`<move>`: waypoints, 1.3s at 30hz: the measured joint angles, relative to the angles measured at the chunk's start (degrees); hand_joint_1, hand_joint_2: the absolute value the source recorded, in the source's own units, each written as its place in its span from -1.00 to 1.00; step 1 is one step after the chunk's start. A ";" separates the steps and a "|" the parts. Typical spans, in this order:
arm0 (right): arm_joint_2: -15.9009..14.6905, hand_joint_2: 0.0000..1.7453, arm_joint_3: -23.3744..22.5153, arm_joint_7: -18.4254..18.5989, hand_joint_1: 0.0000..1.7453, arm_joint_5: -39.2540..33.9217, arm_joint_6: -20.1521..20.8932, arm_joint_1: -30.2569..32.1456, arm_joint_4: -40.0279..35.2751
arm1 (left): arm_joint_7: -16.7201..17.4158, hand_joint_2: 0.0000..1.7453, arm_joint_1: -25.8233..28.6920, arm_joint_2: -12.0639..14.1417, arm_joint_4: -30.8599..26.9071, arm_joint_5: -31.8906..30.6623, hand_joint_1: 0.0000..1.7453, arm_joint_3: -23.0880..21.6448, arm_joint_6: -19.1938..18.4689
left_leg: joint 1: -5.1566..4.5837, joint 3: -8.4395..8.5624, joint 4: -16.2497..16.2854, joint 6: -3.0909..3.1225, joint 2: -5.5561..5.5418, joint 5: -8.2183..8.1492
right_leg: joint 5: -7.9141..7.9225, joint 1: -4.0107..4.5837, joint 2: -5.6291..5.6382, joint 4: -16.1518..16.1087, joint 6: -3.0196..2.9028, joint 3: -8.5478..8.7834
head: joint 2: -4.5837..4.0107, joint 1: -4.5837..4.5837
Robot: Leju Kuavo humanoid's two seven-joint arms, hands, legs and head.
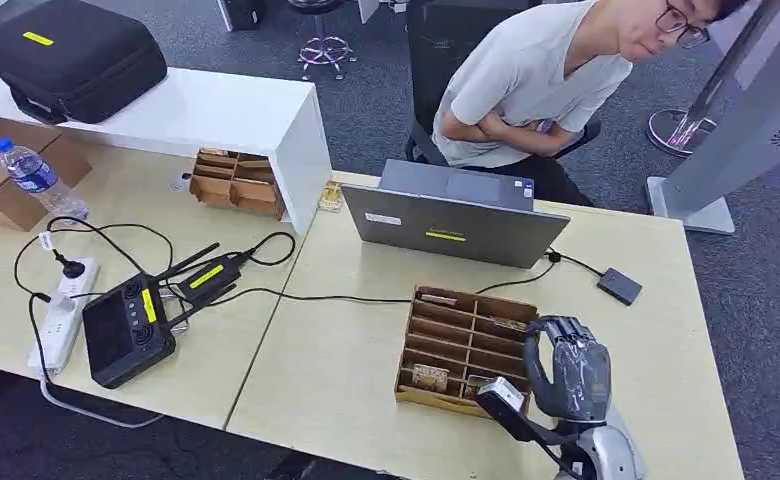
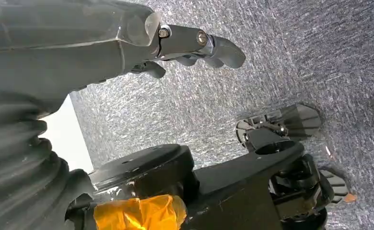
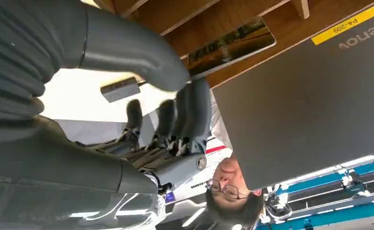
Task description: Pass the card to the sensor for recognition and then transmit it.
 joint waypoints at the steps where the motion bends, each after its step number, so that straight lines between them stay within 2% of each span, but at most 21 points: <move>1: -0.07 1.00 -0.02 -0.02 1.00 0.00 0.00 0.07 -0.11 | 0.00 1.00 0.00 0.00 0.00 0.00 -1.00 0.00 0.00 | 0.00 0.00 0.00 0.00 0.00 0.00 | 0.00 0.00 0.00 0.00 0.00 0.00 | 0.00 0.00; 30: -0.39 1.00 -0.54 -1.22 1.00 -0.98 0.07 0.88 -0.85 | 0.00 1.00 0.00 0.00 0.02 -0.18 -1.00 0.15 -0.02 | 0.00 0.00 0.00 0.00 0.00 0.00 | 0.00 0.00 0.00 0.00 0.00 0.00 | 0.00 0.00; 31: -0.39 1.00 -0.61 -1.40 0.30 -0.90 0.02 1.00 -1.07 | 0.00 1.00 0.00 0.00 0.00 -0.20 -1.00 0.17 -0.02 | 0.00 0.00 0.00 0.00 0.00 0.00 | 0.00 0.00 0.00 0.00 0.00 0.00 | 0.00 0.00; 32: -0.39 1.00 -0.74 -1.55 -1.00 -0.88 0.00 1.13 -1.40 | 0.00 1.00 0.00 0.00 0.02 -0.35 -1.00 0.20 -0.02 | 0.00 0.00 0.00 0.00 0.00 0.00 | 0.00 0.00 0.00 0.00 0.00 0.00 | 0.00 0.00; 39: -0.39 1.00 -1.68 -1.99 -1.00 0.81 -0.02 2.05 -3.65 | 0.00 1.00 0.00 0.00 0.00 -0.66 -1.00 0.61 -0.02 | 0.00 0.00 0.00 0.00 0.00 0.00 | 0.00 0.00 0.00 0.00 0.00 0.00 | 0.00 0.00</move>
